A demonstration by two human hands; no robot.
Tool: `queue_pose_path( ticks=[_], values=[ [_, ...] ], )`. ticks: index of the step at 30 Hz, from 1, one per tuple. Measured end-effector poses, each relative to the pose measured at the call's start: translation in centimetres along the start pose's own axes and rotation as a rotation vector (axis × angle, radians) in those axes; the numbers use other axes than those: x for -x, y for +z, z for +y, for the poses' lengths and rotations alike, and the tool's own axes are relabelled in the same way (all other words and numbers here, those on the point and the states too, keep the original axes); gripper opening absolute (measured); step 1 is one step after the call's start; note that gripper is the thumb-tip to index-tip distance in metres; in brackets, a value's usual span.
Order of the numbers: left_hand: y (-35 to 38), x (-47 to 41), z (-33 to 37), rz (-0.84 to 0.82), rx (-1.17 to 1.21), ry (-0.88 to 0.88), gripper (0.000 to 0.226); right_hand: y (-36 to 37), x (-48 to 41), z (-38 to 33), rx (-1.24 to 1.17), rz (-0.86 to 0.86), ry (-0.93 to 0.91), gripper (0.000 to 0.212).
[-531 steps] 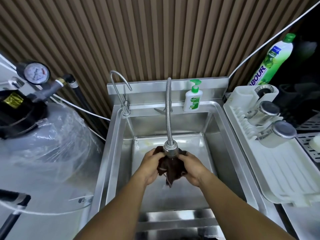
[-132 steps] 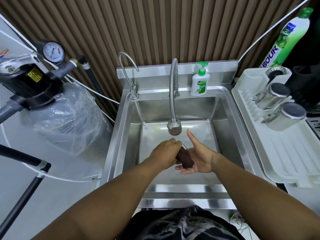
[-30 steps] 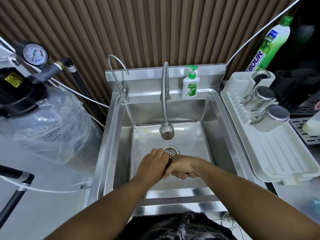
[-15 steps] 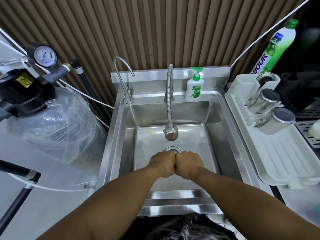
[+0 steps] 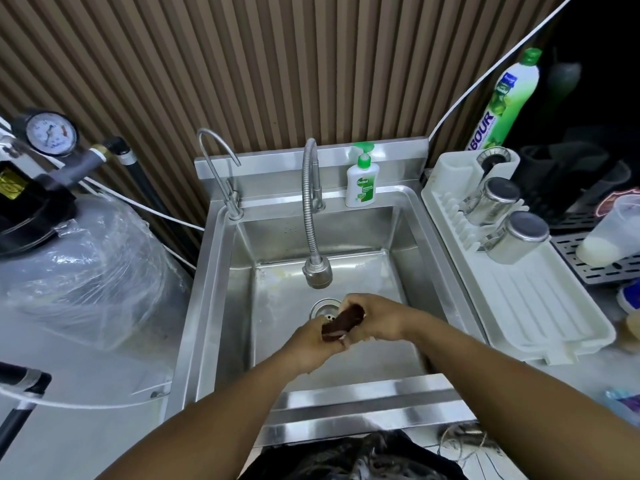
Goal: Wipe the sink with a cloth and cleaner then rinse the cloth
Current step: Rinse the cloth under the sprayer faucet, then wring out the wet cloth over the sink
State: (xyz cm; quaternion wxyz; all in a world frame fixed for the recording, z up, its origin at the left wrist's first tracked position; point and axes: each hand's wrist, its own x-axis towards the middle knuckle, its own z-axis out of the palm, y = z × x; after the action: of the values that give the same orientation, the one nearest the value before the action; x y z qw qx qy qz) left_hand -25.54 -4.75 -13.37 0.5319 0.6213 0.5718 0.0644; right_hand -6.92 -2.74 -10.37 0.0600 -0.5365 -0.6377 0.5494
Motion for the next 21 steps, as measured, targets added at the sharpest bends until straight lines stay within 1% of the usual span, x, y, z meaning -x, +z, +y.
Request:
queue_pose_path(
  ticks=[2,3,5,7,9,10,12,13,14,17,18,21],
  values=[
    [0.6,0.6,0.7,-0.003,0.144,0.035,0.031,-1.2,1.4,0.6,-0.175,0.032,-0.033,0.029],
    [1.0,0.8,1.1,0.007,0.185,0.057,0.036,-1.5,1.9,0.9,-0.245,0.052,-0.04,0.025],
    [1.8,0.9,2.2,0.09,0.185,0.118,0.042,-2.0,2.7,1.5,-0.388,0.094,-0.036,0.019],
    [2.4,1.0,3.3,0.18,0.186,0.187,0.042,-2.5,3.5,1.5,-0.499,0.168,-0.028,0.02],
    [3.0,1.1,4.7,0.239,0.264,0.252,0.032,-3.2,4.2,1.3,-0.545,0.254,-0.053,0.027],
    [3.1,1.2,5.3,0.26,0.317,0.273,0.026,-3.4,4.4,1.1,-0.59,0.282,-0.071,0.026],
    [3.5,1.4,6.7,0.293,0.441,0.298,0.017,-3.7,4.7,0.7,-0.679,0.288,-0.123,0.02],
    [3.6,1.6,7.6,0.302,0.493,0.301,0.014,-4.0,4.8,0.5,-0.706,0.28,-0.147,0.022],
    [3.6,1.8,8.3,0.316,0.546,0.298,0.015,-4.2,5.0,0.3,-0.723,0.273,-0.165,0.025],
    [3.5,2.1,9.9,0.393,0.701,0.281,0.027,-4.9,5.8,-0.1,-0.73,0.272,-0.2,0.034],
    [3.4,2.2,10.2,0.416,0.746,0.276,0.028,-5.1,6.0,-0.2,-0.724,0.271,-0.211,0.033],
    [3.2,2.5,11.1,0.467,0.85,0.244,0.03,-5.4,6.7,-0.5,-0.76,0.266,-0.239,0.019]
  ],
)
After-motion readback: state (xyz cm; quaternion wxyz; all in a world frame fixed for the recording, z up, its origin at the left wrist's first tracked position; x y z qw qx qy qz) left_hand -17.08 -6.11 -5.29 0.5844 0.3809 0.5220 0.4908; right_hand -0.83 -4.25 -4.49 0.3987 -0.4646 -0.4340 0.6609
